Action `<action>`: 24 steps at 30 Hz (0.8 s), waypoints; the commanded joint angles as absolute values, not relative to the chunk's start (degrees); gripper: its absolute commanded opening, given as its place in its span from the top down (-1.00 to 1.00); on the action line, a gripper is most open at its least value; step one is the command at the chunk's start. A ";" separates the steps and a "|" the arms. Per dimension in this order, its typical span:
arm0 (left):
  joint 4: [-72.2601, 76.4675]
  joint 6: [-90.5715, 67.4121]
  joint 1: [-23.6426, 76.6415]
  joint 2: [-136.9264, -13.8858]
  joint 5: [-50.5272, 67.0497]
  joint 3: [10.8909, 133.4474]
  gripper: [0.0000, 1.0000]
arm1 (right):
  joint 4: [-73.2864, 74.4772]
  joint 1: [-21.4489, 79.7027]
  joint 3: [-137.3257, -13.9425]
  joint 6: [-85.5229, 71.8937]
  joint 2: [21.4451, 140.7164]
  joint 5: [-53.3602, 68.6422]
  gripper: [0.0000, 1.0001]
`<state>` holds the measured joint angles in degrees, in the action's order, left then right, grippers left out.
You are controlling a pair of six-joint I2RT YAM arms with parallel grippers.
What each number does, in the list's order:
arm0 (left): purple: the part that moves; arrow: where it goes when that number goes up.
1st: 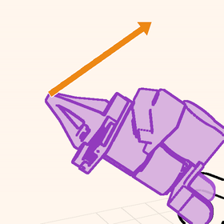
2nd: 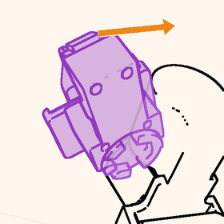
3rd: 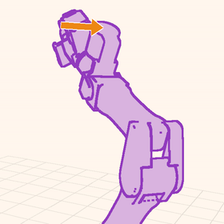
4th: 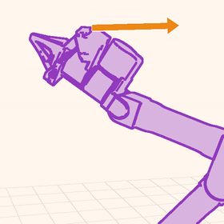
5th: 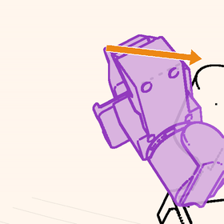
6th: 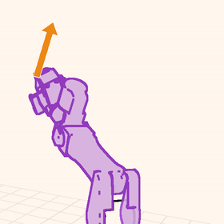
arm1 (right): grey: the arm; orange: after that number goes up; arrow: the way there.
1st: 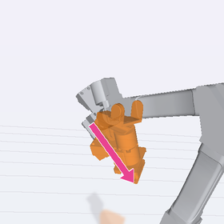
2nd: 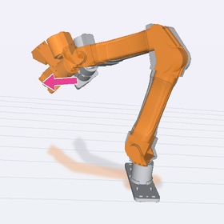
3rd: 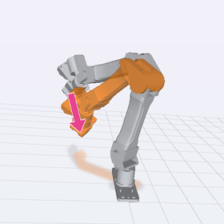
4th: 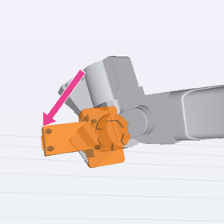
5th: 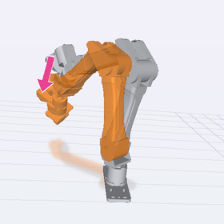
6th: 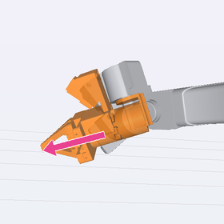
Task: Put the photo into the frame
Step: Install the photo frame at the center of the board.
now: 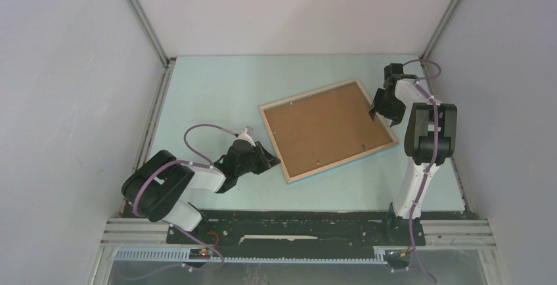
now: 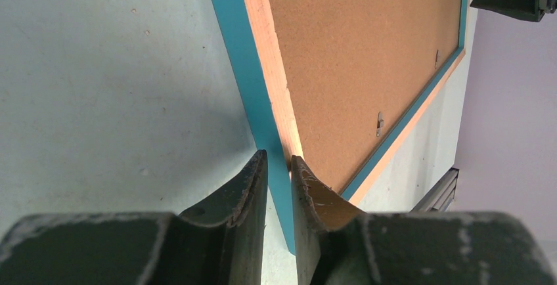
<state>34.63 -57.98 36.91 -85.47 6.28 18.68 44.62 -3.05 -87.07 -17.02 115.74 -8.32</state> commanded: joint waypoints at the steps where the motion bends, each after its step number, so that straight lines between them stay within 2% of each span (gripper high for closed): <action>1: 35.60 -56.45 37.43 -85.52 6.95 20.39 0.47 | 45.71 -2.72 -87.76 -16.31 117.33 -9.78 -0.52; 15: 35.60 -56.44 37.43 -85.61 7.03 20.41 0.45 | 44.91 -2.80 -89.62 -17.63 117.55 -3.06 -0.58; 24: 35.60 -56.43 37.40 -85.52 7.13 20.36 0.44 | 45.08 -2.89 -90.66 -18.39 117.93 -2.97 -0.62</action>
<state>34.61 -57.98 36.99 -85.47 6.52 18.68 45.39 -3.36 -87.94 -16.86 117.14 -6.04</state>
